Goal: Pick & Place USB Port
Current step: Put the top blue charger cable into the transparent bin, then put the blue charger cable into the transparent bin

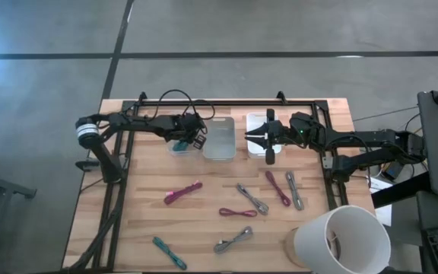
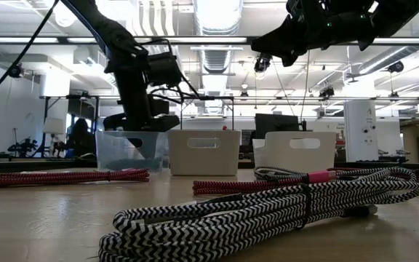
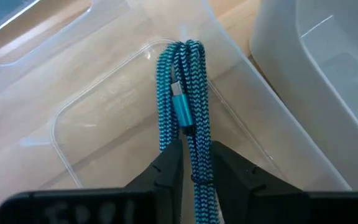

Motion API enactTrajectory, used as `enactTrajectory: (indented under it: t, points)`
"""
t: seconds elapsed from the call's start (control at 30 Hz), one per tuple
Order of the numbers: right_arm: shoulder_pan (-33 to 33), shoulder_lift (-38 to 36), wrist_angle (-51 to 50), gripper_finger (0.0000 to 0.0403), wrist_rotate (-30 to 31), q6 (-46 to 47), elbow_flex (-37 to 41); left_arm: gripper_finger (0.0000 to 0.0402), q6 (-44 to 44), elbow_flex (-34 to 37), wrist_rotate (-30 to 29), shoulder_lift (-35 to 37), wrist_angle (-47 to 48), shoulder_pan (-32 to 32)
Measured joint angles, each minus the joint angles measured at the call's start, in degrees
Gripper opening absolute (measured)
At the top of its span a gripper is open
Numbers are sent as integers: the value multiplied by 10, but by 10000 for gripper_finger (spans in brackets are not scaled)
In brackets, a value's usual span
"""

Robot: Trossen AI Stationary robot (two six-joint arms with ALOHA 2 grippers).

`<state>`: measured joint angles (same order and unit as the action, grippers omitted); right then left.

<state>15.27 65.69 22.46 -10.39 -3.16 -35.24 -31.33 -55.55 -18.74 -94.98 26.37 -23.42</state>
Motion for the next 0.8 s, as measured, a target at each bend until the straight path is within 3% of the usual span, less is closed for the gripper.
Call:
enactTrajectory:
  t: [0.2,0.5,0.67,0.8]
  points:
    - [0,0,0,63,0,0,0,107,3,1,0,0,-11,0]
    - [0,0,-3,63,0,0,0,108,24,-45,15,42,51,1]
    - [0,0,-24,63,0,0,0,108,47,-78,48,90,96,13]
    - [0,0,-28,63,0,0,0,108,88,-79,106,135,102,37]
